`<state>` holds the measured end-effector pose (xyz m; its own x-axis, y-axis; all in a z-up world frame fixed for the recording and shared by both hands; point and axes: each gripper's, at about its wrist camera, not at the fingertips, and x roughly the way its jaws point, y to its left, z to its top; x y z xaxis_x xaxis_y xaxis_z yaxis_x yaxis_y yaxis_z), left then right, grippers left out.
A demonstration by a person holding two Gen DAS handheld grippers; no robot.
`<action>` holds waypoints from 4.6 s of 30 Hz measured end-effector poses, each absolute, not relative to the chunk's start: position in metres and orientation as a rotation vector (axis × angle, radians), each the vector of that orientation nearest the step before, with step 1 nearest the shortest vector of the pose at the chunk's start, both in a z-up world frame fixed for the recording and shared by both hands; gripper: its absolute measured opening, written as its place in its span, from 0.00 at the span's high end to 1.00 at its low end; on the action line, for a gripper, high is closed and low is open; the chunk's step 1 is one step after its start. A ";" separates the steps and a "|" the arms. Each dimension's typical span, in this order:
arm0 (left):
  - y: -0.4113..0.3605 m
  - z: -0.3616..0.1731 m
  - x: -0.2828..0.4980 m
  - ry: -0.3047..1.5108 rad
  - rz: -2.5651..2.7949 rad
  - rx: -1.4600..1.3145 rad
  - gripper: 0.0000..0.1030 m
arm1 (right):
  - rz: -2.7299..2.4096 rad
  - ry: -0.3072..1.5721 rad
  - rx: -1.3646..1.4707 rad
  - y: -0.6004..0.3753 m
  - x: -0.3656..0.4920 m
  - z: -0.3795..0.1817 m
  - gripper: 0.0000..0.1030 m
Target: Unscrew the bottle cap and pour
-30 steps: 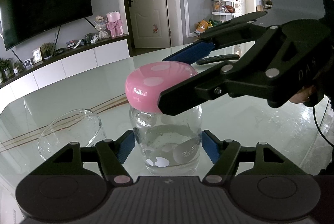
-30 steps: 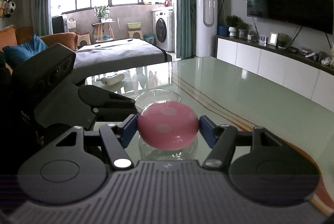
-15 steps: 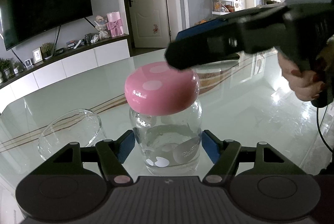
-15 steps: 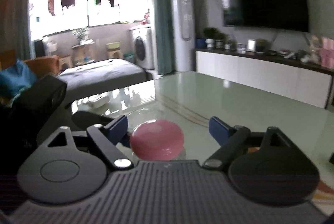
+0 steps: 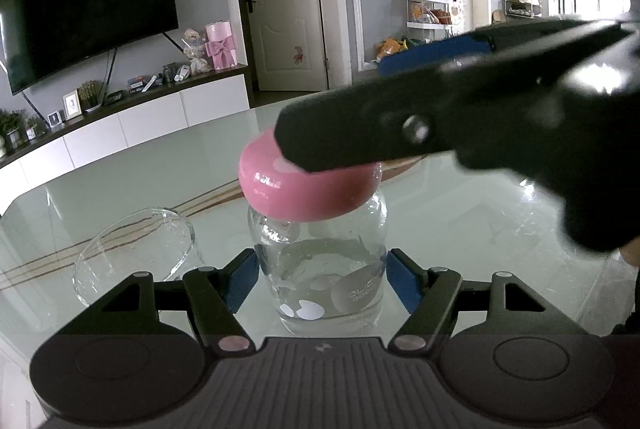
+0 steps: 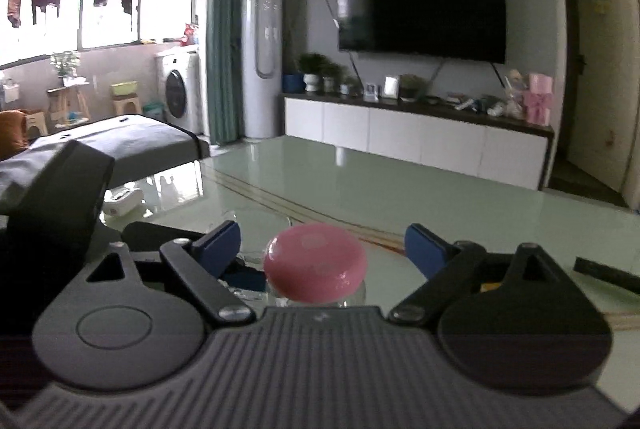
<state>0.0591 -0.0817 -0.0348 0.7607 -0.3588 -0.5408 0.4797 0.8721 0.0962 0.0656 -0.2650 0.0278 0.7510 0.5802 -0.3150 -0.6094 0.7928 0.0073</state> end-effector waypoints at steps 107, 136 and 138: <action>-0.084 -0.032 0.058 0.555 -0.462 0.233 0.29 | 0.706 0.306 -0.120 -0.269 0.064 0.031 0.10; -0.082 -0.034 0.059 0.553 -0.460 0.234 0.29 | 0.548 0.354 -0.160 -0.235 0.060 0.014 0.29; -0.082 -0.035 0.059 0.553 -0.460 0.234 0.29 | 0.545 0.355 -0.162 -0.236 0.060 0.014 0.32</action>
<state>0.0587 -0.0820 -0.0346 0.7531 -0.3558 -0.5533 0.4793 0.8729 0.0911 0.0597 -0.2355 0.0138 0.7959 0.4778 -0.3718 -0.5331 0.8442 -0.0563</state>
